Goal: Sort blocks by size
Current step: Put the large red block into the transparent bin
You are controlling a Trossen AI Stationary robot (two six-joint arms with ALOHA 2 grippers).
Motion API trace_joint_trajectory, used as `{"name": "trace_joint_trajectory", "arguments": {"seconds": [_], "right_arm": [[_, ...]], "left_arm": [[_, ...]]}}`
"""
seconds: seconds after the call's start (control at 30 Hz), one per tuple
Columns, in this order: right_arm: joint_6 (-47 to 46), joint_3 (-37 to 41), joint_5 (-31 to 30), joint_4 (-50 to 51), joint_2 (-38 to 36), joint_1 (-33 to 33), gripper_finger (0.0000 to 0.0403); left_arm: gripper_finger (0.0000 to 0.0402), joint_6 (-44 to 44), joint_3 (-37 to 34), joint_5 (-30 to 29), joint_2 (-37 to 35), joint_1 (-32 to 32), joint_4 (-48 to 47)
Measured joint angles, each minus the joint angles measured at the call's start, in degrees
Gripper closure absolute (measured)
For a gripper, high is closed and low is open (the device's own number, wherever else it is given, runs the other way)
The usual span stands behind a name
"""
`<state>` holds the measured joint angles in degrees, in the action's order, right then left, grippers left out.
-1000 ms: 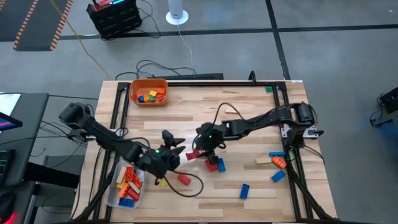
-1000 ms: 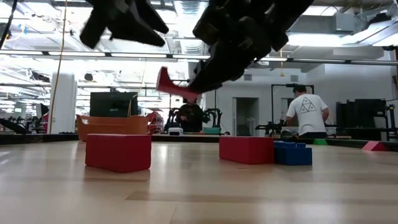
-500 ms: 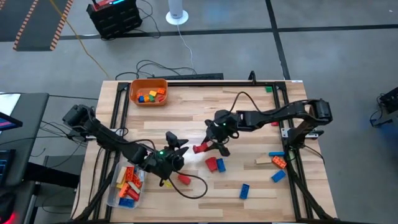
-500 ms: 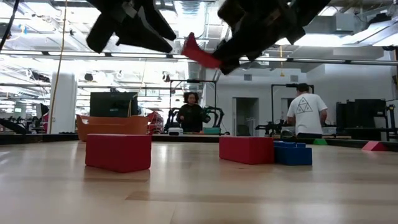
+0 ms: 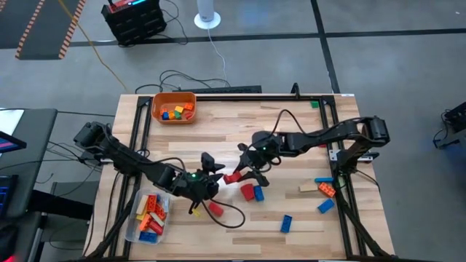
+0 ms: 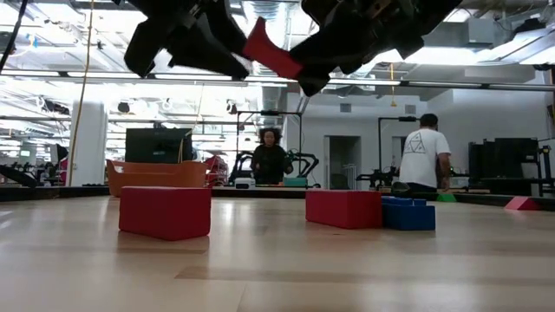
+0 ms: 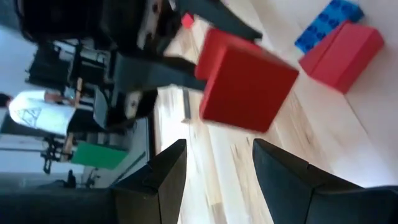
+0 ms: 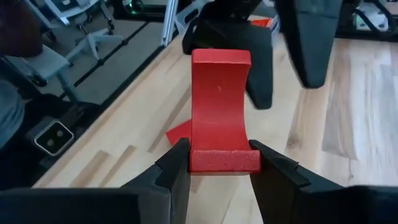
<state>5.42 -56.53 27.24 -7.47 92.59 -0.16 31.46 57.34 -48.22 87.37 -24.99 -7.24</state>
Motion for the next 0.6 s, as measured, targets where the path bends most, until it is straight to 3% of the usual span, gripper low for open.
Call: {"name": "trace_joint_trajectory", "arguments": {"seconds": [0.37,0.6], "right_arm": [[-3.68,-0.02,-0.11,-2.58,0.49,-0.28,0.0238],[-3.86,0.04,0.52,-1.51,0.47,-0.47,0.0232]], "left_arm": [[0.0227,16.89,0.03,3.60,5.76,0.09,12.48],[0.0298,23.59,-0.02,2.83,7.80,0.41,18.53]]}}
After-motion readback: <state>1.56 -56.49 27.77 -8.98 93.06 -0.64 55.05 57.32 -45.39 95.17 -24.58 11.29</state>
